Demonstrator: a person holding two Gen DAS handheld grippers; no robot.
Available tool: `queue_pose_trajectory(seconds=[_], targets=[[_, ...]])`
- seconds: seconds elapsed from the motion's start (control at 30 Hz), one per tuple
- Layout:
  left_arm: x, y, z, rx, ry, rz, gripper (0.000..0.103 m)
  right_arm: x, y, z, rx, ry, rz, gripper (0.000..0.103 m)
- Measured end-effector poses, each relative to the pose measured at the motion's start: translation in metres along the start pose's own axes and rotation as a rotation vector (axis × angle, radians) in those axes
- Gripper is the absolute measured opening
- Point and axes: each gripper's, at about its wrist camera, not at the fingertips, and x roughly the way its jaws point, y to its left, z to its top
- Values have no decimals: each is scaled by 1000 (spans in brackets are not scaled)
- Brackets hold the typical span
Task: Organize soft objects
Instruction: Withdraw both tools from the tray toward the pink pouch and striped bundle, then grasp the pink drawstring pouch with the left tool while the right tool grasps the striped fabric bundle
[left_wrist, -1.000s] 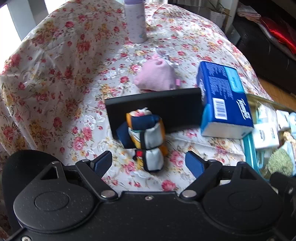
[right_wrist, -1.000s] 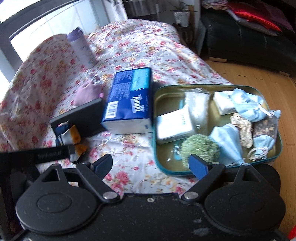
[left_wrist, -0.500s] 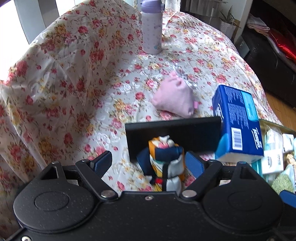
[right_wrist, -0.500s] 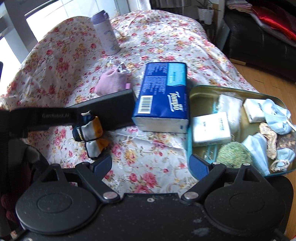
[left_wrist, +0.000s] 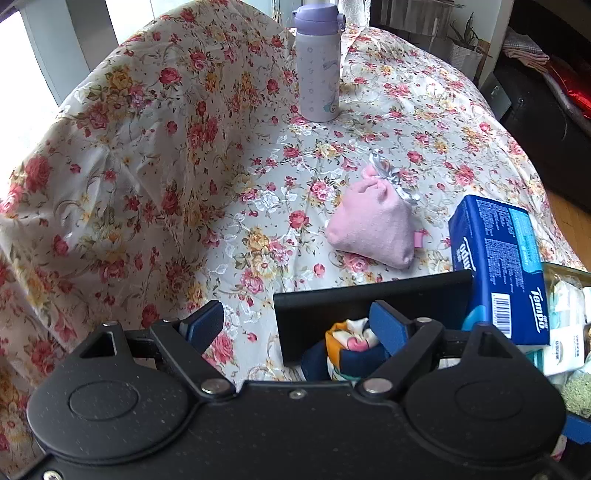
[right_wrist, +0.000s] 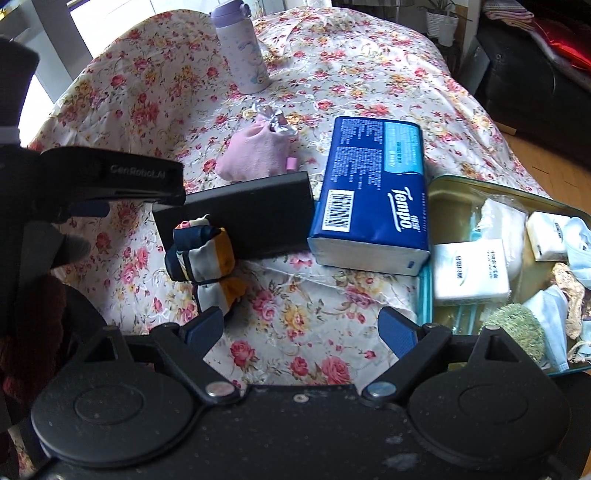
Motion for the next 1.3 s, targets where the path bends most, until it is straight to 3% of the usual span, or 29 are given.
queue_pose_trajectory(seconds=[0.27, 0.7, 0.87, 1.3], targets=[[14, 5, 13, 9, 11, 6, 83, 12, 10, 5, -15, 25, 11, 91], [43, 16, 64, 18, -33, 1, 83, 30, 22, 12, -27, 57, 23, 91], [58, 9, 77, 24, -43, -48, 83, 37, 24, 15, -22, 70, 31, 91], [107, -41, 75, 240, -12, -202, 90, 57, 30, 11, -7, 50, 43, 91]])
